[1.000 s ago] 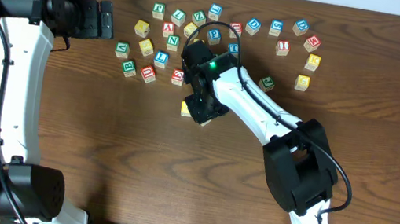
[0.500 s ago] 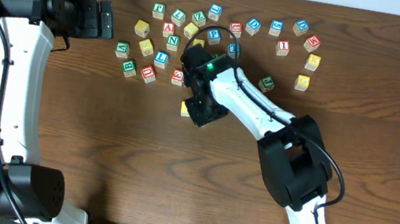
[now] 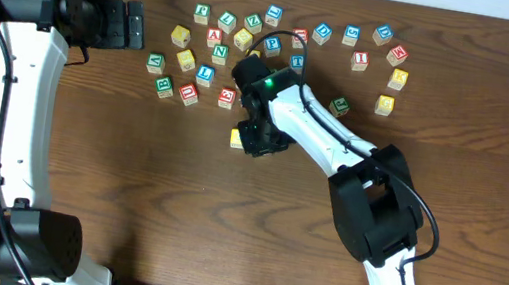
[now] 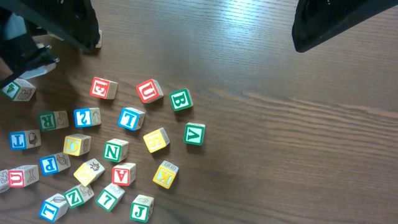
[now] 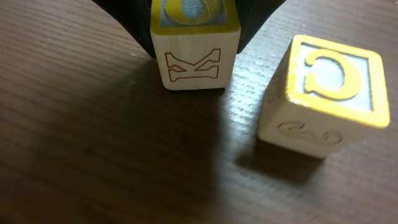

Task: Spell out CORL
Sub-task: 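Lower the O block right of the C block and open the gripper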

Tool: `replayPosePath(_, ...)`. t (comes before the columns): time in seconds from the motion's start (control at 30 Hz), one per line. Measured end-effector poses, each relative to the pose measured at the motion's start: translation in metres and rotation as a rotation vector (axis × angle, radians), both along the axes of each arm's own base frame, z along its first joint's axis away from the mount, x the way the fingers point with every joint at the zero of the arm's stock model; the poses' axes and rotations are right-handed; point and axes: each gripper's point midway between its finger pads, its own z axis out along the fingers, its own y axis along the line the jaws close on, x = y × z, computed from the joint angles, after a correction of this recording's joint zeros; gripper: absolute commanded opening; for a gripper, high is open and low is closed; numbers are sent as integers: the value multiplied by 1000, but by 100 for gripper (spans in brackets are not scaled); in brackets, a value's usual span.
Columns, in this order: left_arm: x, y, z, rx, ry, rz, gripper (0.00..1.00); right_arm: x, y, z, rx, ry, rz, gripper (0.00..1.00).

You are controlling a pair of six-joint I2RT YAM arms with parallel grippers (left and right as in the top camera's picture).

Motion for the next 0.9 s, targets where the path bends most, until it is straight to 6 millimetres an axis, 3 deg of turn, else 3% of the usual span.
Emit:
replayPosePath(0.4, 0, 0, 0, 0, 0, 0, 98, 4, -1, 0, 6, -1, -146, 29)
replayPosePath(0.9, 0, 0, 0, 0, 0, 0, 98, 10, 12, 2, 67, -4, -257, 31)
